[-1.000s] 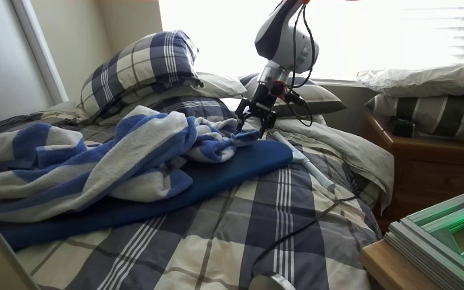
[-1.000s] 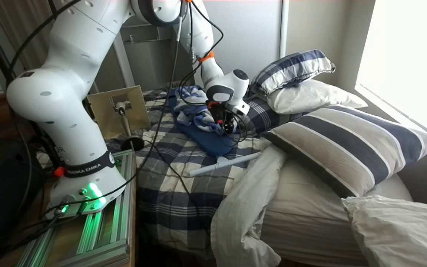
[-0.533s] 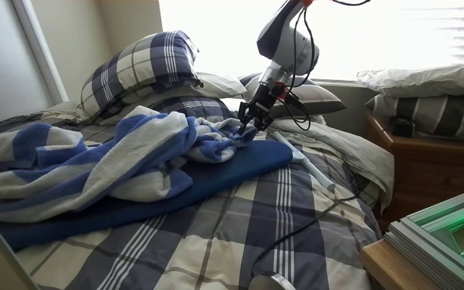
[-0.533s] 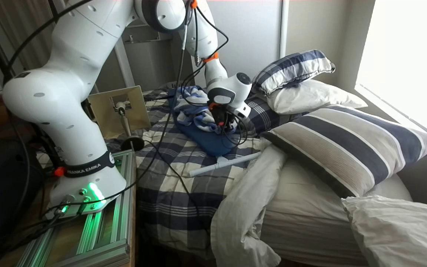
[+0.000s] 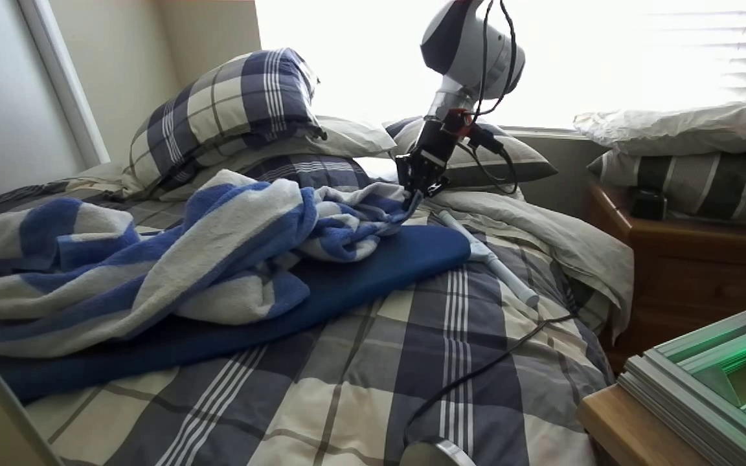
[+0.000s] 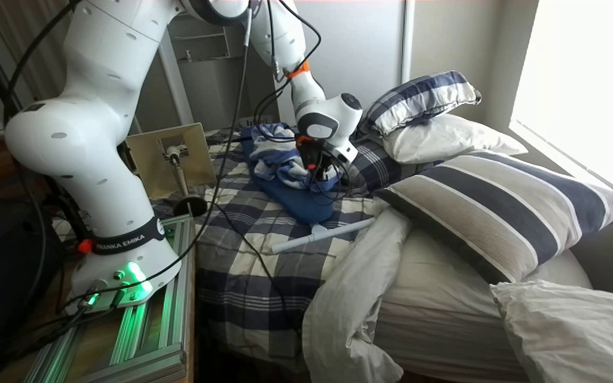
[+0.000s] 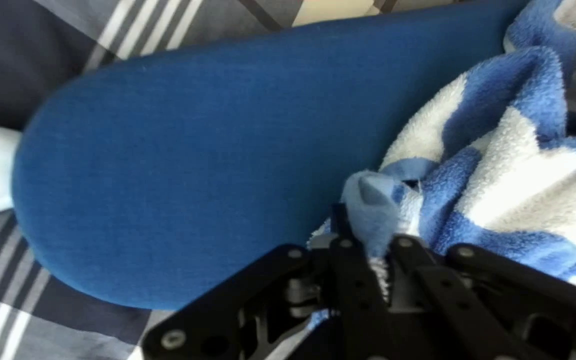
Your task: Pull the striped towel to the right
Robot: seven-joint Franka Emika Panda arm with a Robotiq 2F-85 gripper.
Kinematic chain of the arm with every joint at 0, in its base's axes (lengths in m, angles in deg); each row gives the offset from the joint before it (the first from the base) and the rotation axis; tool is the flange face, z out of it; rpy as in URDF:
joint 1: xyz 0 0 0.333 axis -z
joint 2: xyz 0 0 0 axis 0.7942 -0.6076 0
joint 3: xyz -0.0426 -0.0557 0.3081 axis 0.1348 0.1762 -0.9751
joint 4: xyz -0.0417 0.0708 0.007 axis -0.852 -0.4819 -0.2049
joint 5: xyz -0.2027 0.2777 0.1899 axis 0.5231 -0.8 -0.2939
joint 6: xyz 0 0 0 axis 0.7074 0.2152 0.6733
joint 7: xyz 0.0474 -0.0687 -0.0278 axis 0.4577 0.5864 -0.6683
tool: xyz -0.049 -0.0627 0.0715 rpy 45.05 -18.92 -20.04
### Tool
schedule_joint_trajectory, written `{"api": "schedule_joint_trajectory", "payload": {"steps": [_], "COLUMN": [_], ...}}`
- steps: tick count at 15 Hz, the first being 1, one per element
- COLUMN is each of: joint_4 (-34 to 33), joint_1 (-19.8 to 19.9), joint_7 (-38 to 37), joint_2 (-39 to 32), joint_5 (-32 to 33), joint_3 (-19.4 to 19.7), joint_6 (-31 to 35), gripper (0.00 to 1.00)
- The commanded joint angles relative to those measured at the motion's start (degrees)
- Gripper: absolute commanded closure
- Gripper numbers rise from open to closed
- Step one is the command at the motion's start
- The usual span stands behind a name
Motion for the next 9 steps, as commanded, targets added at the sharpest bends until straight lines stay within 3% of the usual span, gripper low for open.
{"api": "schedule_joint_trajectory", "payload": {"steps": [1, 7, 8, 9], "joint_4": [11.7, 24.5, 25.7, 26.8], "joint_1": [-2.7, -4.8, -9.1, -10.1], "joint_7": [-11.5, -32.6, -35.6, -40.0], "joint_2": [14.0, 32.3, 35.4, 37.9], "joint_5": [1.0, 7.2, 7.1, 9.2], "joint_3": [3.5, 4.7, 8.8, 9.4], "joint_6": [-0.5, -2.2, -3.9, -5.2], "gripper": [0.98, 0.98, 0.98, 0.98]}}
